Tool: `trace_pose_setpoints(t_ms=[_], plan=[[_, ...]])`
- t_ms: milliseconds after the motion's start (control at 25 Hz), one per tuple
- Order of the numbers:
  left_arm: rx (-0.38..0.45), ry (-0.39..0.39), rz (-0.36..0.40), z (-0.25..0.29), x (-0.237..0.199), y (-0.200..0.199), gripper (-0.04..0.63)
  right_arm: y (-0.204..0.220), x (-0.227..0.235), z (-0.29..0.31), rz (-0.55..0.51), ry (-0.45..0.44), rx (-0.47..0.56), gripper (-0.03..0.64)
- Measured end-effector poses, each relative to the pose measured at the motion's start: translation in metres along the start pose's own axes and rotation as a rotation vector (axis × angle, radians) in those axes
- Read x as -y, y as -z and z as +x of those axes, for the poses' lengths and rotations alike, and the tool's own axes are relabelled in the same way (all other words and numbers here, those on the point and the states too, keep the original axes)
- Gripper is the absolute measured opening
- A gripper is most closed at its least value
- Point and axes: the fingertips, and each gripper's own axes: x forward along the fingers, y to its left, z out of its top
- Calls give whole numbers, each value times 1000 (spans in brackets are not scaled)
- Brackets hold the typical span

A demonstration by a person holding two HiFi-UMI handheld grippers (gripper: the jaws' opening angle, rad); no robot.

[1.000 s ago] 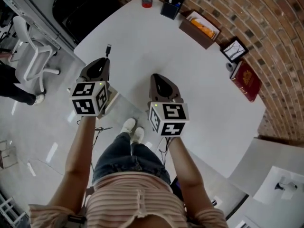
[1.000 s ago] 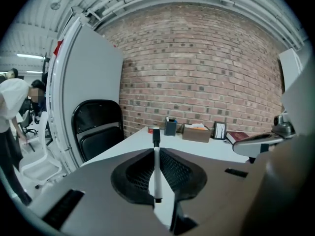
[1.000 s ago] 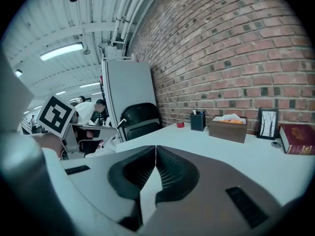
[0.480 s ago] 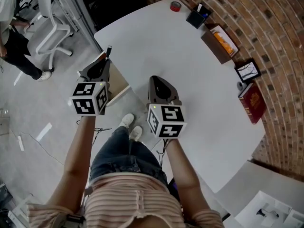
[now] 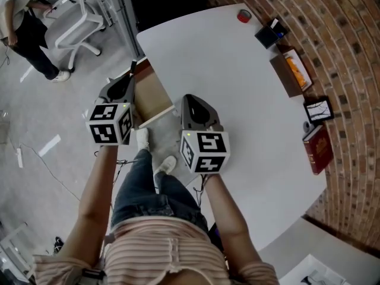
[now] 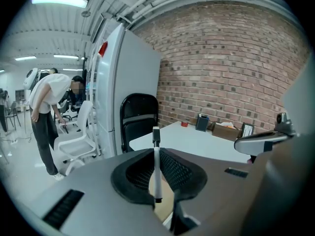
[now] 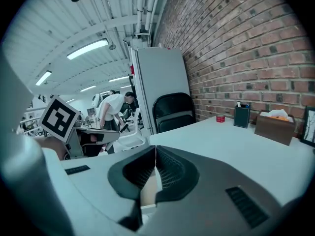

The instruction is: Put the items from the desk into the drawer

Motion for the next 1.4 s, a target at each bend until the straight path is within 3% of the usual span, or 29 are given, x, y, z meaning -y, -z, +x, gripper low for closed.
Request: trace_pose_setpoints(t_ms=[560, 1000, 1400], plan=[[-101, -34, -149, 23, -77, 71, 41, 20, -63, 73, -68, -78, -108, 17], [-193, -17, -227, 76, -113, 130, 41, 49, -88, 132, -77, -98, -206, 17], [-262, 25, -254, 129, -119, 172, 41, 77, -94, 181, -85, -112, -290, 17]])
